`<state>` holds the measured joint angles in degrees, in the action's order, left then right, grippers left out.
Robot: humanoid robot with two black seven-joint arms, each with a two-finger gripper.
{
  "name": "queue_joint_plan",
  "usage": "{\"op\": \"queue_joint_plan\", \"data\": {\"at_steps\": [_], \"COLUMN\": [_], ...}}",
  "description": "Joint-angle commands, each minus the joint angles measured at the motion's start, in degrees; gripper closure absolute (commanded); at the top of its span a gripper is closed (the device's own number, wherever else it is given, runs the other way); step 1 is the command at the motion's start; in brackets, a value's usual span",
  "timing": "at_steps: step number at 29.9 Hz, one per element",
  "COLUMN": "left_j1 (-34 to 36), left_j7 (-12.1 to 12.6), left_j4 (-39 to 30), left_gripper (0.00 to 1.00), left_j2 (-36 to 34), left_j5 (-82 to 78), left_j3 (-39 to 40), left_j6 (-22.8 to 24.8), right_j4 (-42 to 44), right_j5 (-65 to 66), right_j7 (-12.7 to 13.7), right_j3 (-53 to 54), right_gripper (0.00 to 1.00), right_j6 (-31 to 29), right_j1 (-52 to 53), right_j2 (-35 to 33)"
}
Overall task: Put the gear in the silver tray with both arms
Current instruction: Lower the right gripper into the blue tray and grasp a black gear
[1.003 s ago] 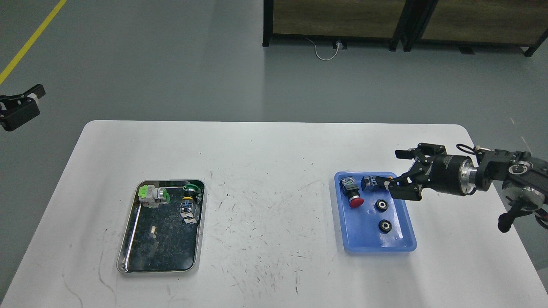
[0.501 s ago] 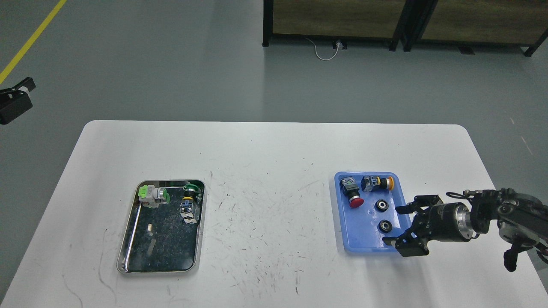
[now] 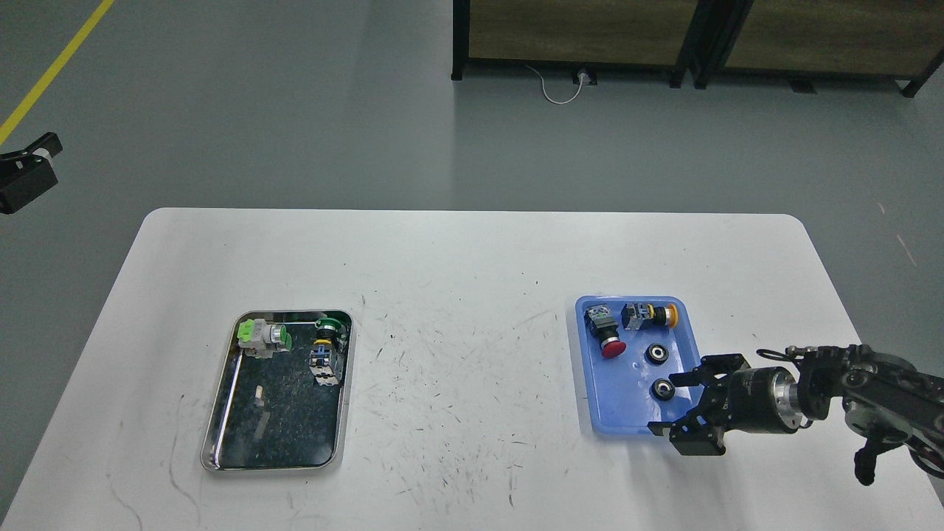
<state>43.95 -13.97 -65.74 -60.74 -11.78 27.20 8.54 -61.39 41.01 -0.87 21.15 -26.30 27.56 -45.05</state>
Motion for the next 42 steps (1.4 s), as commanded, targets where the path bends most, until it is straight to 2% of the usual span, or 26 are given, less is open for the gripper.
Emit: {"op": "queue_joint_plan", "data": {"at_steps": [1, 15, 21, 25, 27, 31, 39, 42], "left_j1": [0.08, 0.52, 0.52, 0.52, 0.52, 0.52, 0.52, 0.52], "left_j7": [0.00, -0.09, -0.09, -0.09, -0.09, 0.00, 0.00, 0.00], "left_j4": [0.09, 0.53, 0.62, 0.70, 0.71, 0.71, 0.71, 0.71], "left_gripper": [0.02, 0.02, 0.02, 0.02, 0.02, 0.02, 0.02, 0.02], "left_j2": [0.01, 0.80, 0.89, 0.89, 0.89, 0.80, 0.80, 0.80], "left_j5": [-0.09, -0.09, -0.09, -0.09, -0.09, -0.09, -0.09, -0.09], "left_j3": [0.05, 0.05, 0.05, 0.05, 0.05, 0.05, 0.05, 0.05], "left_j6": [0.07, -0.01, -0.01, -0.01, -0.01, -0.01, -0.01, -0.01], "right_j4": [0.74, 5.05, 5.67, 5.67, 5.67, 5.58, 5.58, 5.58], "right_j5": [-0.14, -0.23, -0.23, -0.23, -0.23, -0.23, -0.23, -0.14], "right_j7": [-0.09, -0.53, -0.53, -0.44, -0.44, -0.44, -0.36, -0.44], "right_j3": [0.56, 0.48, 0.04, 0.12, 0.21, 0.21, 0.30, 0.21], "right_gripper": [0.09, 0.09, 0.12, 0.18, 0.28, 0.39, 0.56, 0.59], "right_j6": [1.43, 3.19, 3.36, 3.01, 2.84, 2.40, 2.13, 2.13], "right_j1": [-0.23, -0.32, -0.40, -0.67, -0.67, -0.67, -0.67, -0.67], "right_j2": [0.05, 3.47, 4.53, 4.44, 4.27, 3.74, 3.65, 3.65]}}
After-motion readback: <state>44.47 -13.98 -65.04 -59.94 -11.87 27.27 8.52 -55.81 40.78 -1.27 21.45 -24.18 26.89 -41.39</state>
